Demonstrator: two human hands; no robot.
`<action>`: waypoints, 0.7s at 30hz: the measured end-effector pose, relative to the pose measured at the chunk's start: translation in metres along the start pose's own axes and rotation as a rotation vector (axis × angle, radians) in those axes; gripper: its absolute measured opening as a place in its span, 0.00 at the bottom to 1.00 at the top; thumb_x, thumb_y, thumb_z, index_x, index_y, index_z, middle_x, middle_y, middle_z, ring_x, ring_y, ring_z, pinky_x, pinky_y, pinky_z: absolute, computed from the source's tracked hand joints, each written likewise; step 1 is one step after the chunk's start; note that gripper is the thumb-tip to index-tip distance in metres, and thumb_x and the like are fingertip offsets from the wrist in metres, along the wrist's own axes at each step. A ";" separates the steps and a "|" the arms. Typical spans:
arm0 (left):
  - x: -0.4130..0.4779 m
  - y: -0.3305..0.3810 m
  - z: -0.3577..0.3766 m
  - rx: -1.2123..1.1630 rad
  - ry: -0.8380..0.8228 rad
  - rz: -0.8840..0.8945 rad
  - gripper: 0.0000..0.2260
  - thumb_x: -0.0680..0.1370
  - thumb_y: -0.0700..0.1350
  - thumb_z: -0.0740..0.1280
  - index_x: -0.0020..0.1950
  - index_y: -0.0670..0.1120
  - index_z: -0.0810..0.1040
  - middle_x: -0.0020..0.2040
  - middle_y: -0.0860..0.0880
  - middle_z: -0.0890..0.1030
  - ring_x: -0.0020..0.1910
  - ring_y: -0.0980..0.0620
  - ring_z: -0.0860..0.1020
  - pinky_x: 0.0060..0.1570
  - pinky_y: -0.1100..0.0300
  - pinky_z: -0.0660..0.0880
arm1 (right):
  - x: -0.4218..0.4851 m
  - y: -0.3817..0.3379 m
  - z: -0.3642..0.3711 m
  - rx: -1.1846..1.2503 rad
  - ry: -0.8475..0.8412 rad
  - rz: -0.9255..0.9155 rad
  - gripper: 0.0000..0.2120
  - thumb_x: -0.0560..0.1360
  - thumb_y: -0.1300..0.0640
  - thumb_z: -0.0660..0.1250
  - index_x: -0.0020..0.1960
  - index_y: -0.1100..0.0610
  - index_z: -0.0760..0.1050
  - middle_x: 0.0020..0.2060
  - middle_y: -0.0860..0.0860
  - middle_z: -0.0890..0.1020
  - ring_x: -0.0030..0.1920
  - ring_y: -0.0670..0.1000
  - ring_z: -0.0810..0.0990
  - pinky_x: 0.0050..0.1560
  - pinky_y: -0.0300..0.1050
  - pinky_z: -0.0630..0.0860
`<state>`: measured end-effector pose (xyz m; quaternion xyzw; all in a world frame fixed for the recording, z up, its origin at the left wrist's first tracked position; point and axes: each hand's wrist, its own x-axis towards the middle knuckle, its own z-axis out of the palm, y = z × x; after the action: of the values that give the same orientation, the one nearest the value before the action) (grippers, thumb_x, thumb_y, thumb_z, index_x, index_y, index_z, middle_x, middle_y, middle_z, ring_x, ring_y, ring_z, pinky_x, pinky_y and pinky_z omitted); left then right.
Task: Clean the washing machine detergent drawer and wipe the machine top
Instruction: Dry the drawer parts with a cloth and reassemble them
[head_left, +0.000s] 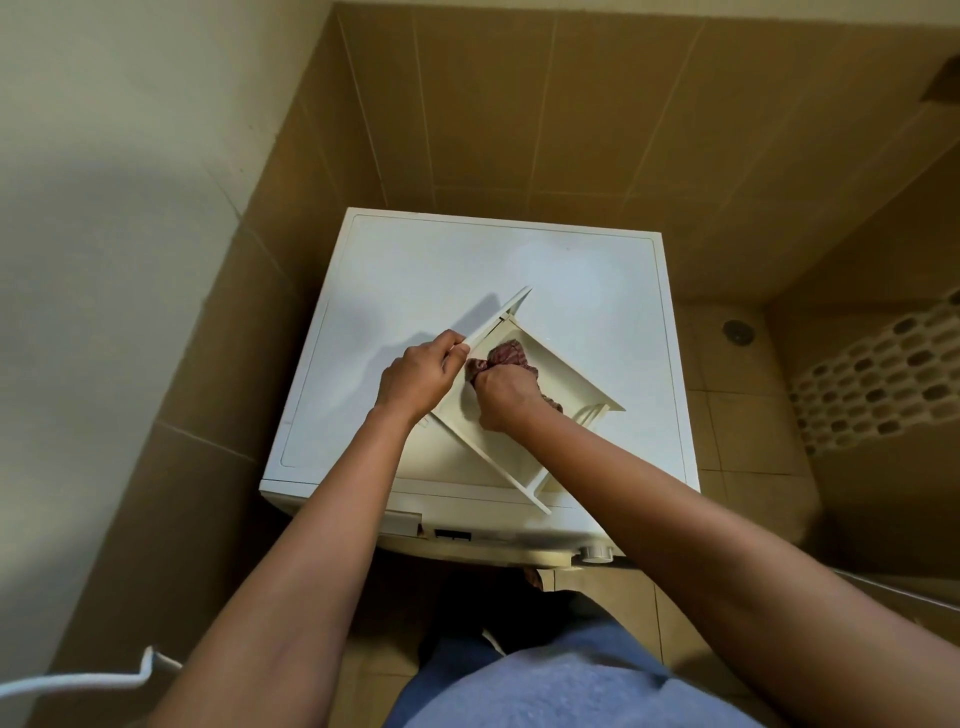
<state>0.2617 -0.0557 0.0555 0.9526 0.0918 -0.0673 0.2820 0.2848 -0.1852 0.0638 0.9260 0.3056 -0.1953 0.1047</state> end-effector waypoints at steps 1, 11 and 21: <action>0.000 0.001 0.000 0.016 -0.002 -0.010 0.15 0.82 0.57 0.53 0.62 0.53 0.73 0.58 0.50 0.81 0.55 0.40 0.77 0.50 0.52 0.72 | -0.001 0.001 0.000 -0.019 -0.001 0.005 0.16 0.76 0.58 0.61 0.63 0.58 0.70 0.52 0.53 0.80 0.52 0.54 0.80 0.34 0.43 0.68; 0.000 0.000 0.001 -0.015 0.005 -0.014 0.15 0.82 0.56 0.54 0.62 0.53 0.73 0.60 0.51 0.80 0.56 0.42 0.77 0.49 0.53 0.71 | -0.033 0.015 0.037 0.558 0.252 0.044 0.23 0.72 0.59 0.67 0.65 0.61 0.65 0.55 0.59 0.77 0.53 0.59 0.75 0.49 0.49 0.73; 0.003 -0.002 0.003 -0.091 0.001 0.009 0.14 0.82 0.56 0.56 0.61 0.52 0.75 0.59 0.51 0.81 0.57 0.44 0.78 0.51 0.54 0.71 | -0.008 0.017 0.004 0.788 -0.272 0.121 0.38 0.73 0.45 0.68 0.76 0.54 0.54 0.69 0.55 0.68 0.65 0.56 0.71 0.55 0.44 0.70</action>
<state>0.2635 -0.0551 0.0517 0.9392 0.0908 -0.0612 0.3255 0.2880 -0.2044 0.0649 0.8773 0.1358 -0.4113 -0.2069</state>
